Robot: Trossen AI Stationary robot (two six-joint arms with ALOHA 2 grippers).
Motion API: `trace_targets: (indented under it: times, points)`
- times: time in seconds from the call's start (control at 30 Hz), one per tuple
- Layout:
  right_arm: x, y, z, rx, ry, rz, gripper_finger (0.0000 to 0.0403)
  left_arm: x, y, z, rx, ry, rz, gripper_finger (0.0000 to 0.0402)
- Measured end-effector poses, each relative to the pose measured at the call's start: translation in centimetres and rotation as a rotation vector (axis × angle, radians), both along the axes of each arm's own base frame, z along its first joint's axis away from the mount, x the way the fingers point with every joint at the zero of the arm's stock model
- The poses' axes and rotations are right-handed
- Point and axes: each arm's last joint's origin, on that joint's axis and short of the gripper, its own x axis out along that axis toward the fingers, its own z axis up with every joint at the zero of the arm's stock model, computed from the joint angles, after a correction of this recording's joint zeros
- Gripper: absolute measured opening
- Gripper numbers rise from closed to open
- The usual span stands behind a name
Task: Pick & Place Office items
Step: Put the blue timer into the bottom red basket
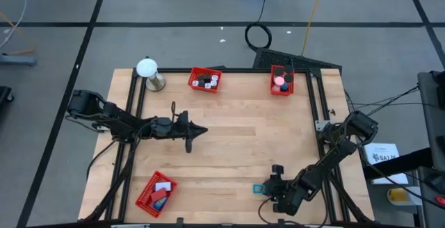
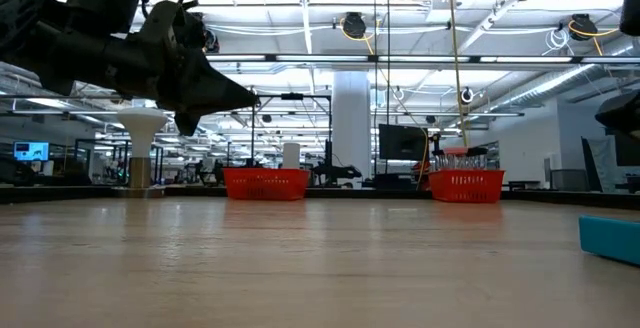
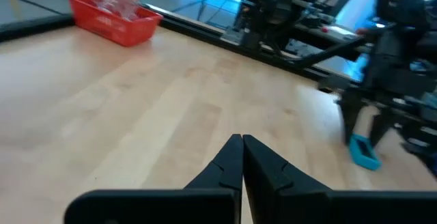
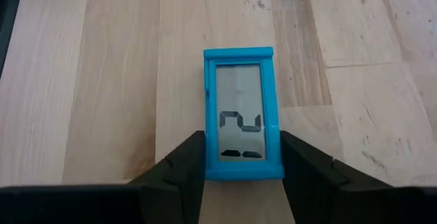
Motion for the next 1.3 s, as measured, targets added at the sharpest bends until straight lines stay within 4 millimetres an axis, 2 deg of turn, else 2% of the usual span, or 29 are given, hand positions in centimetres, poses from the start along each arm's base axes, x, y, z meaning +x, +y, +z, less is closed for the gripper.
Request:
trace_targets:
  times: [0.1, 0.2, 0.37, 0.47, 0.57, 0.7, 0.83, 1.0, 1.13, 1.3]
  points:
    - [-0.4, -1.0, 0.5, -0.033, 0.019, -0.011, 0.0144, 0.0, 0.0, 0.0, -0.017, -0.002, -0.008, 0.0005]
    - [-0.5, -3.1, 0.6, -0.076, -0.025, -0.045, 0.0144, 0.0, 0.0, 0.1, -0.009, -0.012, -0.011, 0.0005]
    - [0.3, -8.0, -0.1, -0.002, -0.229, -0.102, 0.0144, 0.1, -0.2, 0.6, 0.063, -0.059, -0.092, 0.0005]
    - [1.0, -10.9, 0.4, 0.064, -0.420, -0.115, 0.0144, 0.7, -0.2, 1.2, 0.069, -0.081, -0.090, 0.0009]
    - [1.7, -13.6, 1.4, 0.068, -0.593, -0.128, 0.0144, 1.5, -0.1, 2.3, 0.075, -0.123, -0.080, 0.0032]
    - [3.0, -16.1, 3.3, 0.044, -0.784, -0.115, 0.0144, 2.9, 0.1, 4.1, 0.086, -0.178, -0.065, 0.0092]
    - [3.6, -17.6, 4.7, 0.014, -0.921, -0.089, 0.0144, 4.2, 0.1, 5.7, 0.091, -0.207, -0.065, 0.0172]
    - [3.7, -18.2, 5.9, -0.011, -1.047, -0.045, 0.0144, 6.2, -0.8, 6.7, 0.212, -0.219, -0.100, 0.0256]
    - [3.7, -18.4, 6.3, -0.048, -1.088, -0.036, 0.0144, 8.6, -1.6, 7.1, 0.273, -0.233, -0.112, 0.0294]
    - [3.6, -18.3, 6.7, -0.063, -1.121, -0.008, 0.0144, 11.3, -1.7, 7.4, 0.296, -0.240, -0.080, 0.0313]
